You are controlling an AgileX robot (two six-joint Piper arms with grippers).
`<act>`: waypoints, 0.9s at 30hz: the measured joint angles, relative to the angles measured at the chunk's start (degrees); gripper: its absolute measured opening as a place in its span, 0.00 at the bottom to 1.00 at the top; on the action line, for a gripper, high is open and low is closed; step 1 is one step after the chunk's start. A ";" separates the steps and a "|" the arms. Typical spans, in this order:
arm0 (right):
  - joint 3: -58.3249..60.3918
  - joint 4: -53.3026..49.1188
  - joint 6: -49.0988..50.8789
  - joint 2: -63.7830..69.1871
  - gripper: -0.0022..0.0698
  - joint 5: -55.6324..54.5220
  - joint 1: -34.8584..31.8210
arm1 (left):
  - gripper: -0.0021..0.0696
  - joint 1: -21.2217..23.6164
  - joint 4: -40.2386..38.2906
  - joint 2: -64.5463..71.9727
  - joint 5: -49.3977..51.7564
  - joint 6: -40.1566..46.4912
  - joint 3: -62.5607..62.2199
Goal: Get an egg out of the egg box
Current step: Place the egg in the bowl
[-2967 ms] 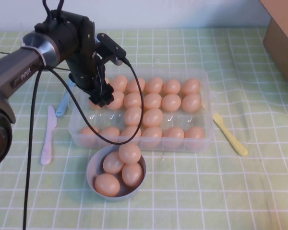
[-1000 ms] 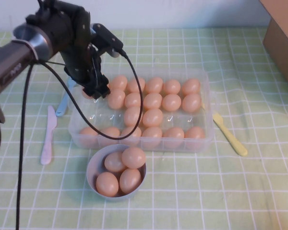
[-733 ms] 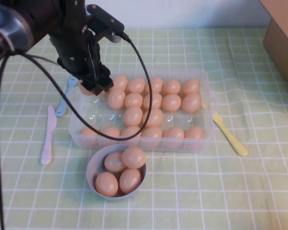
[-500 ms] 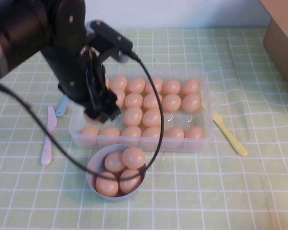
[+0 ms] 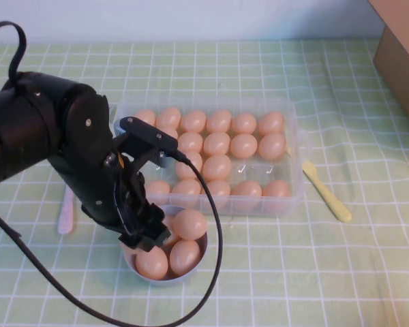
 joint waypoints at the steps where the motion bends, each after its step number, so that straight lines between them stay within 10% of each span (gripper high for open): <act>1: 0.00 0.00 0.00 0.00 0.01 0.00 0.00 | 0.55 0.00 -0.22 0.12 -0.80 0.00 0.29; 27: 0.00 0.00 0.00 0.00 0.01 0.00 0.00 | 0.55 0.00 2.39 5.38 -4.16 -4.66 0.78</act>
